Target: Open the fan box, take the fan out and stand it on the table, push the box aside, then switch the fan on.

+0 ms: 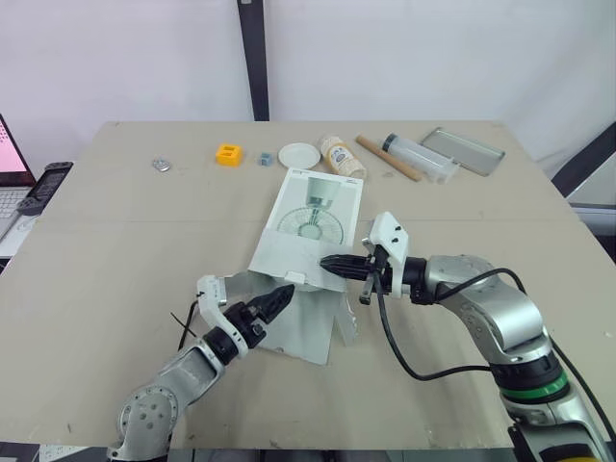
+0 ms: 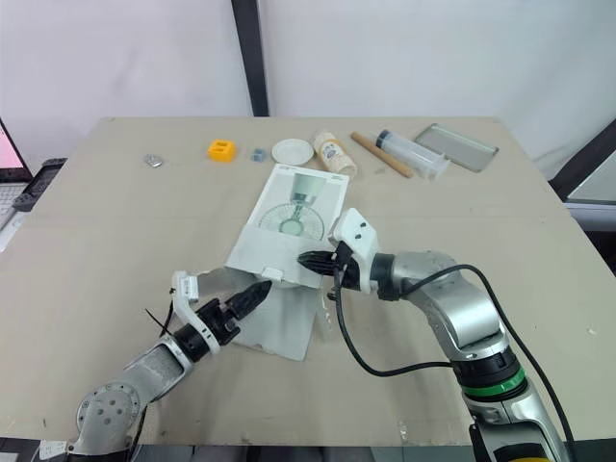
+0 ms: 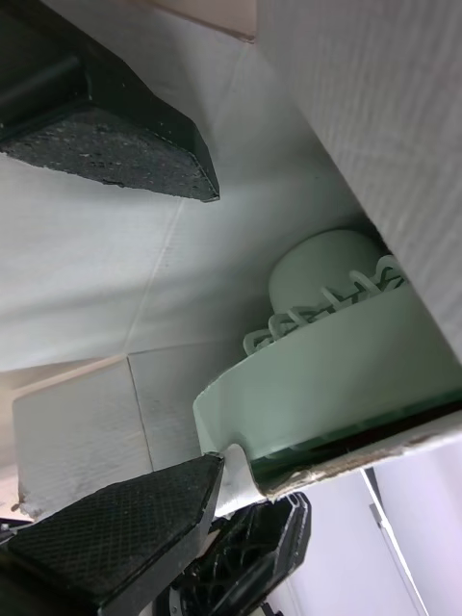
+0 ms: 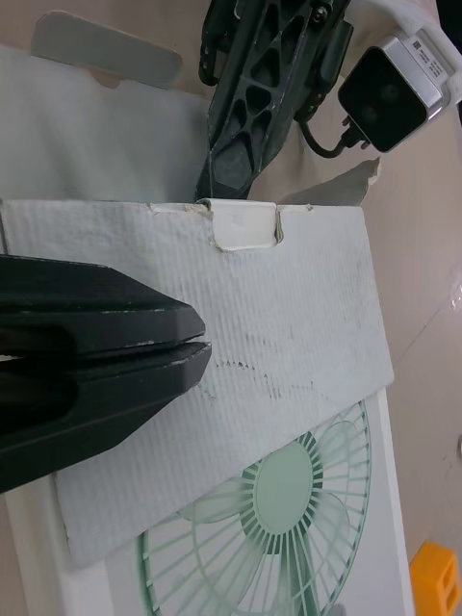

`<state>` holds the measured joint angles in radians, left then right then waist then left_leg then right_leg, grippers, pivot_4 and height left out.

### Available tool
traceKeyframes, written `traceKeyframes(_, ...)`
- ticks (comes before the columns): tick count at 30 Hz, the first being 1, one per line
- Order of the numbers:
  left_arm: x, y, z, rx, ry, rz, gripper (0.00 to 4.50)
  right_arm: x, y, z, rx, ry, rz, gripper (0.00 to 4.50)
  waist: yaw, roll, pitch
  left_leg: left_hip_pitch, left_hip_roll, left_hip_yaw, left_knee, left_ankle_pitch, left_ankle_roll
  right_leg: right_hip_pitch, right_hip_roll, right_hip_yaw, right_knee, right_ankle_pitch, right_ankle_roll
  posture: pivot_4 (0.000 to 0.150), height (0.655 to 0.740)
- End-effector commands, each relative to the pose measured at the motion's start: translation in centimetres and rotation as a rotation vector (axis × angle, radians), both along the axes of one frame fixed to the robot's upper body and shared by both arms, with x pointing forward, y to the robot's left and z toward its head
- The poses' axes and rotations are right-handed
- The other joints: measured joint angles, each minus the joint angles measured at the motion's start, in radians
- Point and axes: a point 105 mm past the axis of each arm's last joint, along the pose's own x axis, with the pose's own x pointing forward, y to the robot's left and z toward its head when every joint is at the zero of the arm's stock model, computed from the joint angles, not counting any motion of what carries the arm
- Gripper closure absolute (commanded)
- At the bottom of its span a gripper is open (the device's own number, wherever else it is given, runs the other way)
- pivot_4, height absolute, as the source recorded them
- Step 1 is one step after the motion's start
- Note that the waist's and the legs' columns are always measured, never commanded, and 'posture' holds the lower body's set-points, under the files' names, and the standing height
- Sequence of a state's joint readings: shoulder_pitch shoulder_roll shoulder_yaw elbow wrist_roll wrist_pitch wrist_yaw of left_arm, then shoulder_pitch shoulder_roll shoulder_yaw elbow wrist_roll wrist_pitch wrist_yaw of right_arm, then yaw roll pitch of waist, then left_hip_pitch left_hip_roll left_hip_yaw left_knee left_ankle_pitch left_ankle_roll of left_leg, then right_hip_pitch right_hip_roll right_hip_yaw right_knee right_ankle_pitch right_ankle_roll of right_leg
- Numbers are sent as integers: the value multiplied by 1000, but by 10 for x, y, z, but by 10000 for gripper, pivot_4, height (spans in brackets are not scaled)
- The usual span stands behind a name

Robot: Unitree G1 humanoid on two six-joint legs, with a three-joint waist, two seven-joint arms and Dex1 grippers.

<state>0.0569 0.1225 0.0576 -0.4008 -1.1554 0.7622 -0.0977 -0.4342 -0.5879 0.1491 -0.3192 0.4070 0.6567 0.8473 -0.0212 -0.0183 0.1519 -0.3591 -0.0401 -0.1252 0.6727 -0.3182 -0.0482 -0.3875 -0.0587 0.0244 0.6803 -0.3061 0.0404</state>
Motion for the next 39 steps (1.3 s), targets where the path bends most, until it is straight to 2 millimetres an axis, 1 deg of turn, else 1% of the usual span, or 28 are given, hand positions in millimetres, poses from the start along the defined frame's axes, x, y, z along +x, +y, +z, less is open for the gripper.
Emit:
traceKeyframes(1,5,1,18,-47,-63,5,384,-3,0,3,-9,-20,8,45000,0,0,0,0,0,0,0,0,0,0,0,0,0,0,0,1500,7400)
traceKeyframes(4,4,-4,18,-45,-63,-10,384,-4,1,3,-9,-20,8,45000,0,0,0,0,0,0,0,0,0,0,0,0,0,0,0,1500,7400)
traceKeyframes(8,4,-3,18,-51,-62,-6,384,-5,1,3,-9,-18,7,45000,0,0,0,0,0,0,0,0,0,0,0,0,0,0,0,1500,7400)
traceKeyframes(12,4,-5,10,-41,-31,-16,384,-6,1,2,-10,-14,8,45000,0,0,0,0,0,0,0,0,0,0,0,0,0,0,0,1500,7400)
traceKeyframes(22,6,-12,7,-40,-32,-47,384,-6,1,3,-14,-15,7,45000,0,0,0,0,0,0,0,0,0,0,0,0,0,0,0,1500,7400)
traceKeyframes(23,7,-12,7,-42,-32,-47,2782,-6,1,3,-15,-15,6,45000,0,0,0,0,0,0,0,0,0,0,0,0,0,0,0,1500,7400)
traceKeyframes(24,8,-12,7,-46,-31,-45,6329,-6,1,3,-15,-16,5,45000,0,0,0,0,0,0,0,0,0,0,0,0,0,0,0,1500,7400)
traceKeyframes(25,8,-12,7,-48,-30,-44,7898,-5,1,3,-15,-16,5,45000,0,0,0,0,0,0,0,0,0,0,0,0,0,0,0,1500,7400)
traceKeyframes(26,9,-11,6,-50,-27,-41,12160,-5,1,3,-15,-16,4,45000,0,0,0,0,0,0,0,0,0,0,0,0,0,0,0,1500,7400)
traceKeyframes(27,10,-11,6,-52,-24,-39,14126,-5,1,3,-15,-16,4,45000,0,0,0,0,0,0,0,0,0,0,0,0,0,0,0,1500,7400)
traceKeyframes(29,10,-11,5,-54,-22,-39,21216,-5,2,3,-14,-16,4,45000,0,0,0,0,0,0,0,0,0,0,0,0,0,0,0,1500,7400)
traceKeyframes(31,10,-11,6,-54,-23,-45,29756,-5,2,3,-13,-16,4,45000,0,0,0,0,0,0,0,0,0,0,0,0,0,0,0,1500,7400)
traceKeyframes(33,9,-11,6,-55,-22,-51,34393,-5,2,3,-11,-15,4,45000,-1,0,0,0,0,0,0,0,0,0,0,0,0,0,0,1500,7400)
traceKeyframes(34,8,-11,5,-58,-20,-56,35008,-6,2,3,-11,-15,3,45000,-2,0,0,0,0,0,0,0,0,0,1,0,0,0,0,1500,7400)
traceKeyframes(39,2,-8,4,-65,-10,-64,35027,-6,3,3,-9,-16,2,45000,-2,0,0,0,1,1,0,0,0,0,1,1,0,0,0,1500,7400)
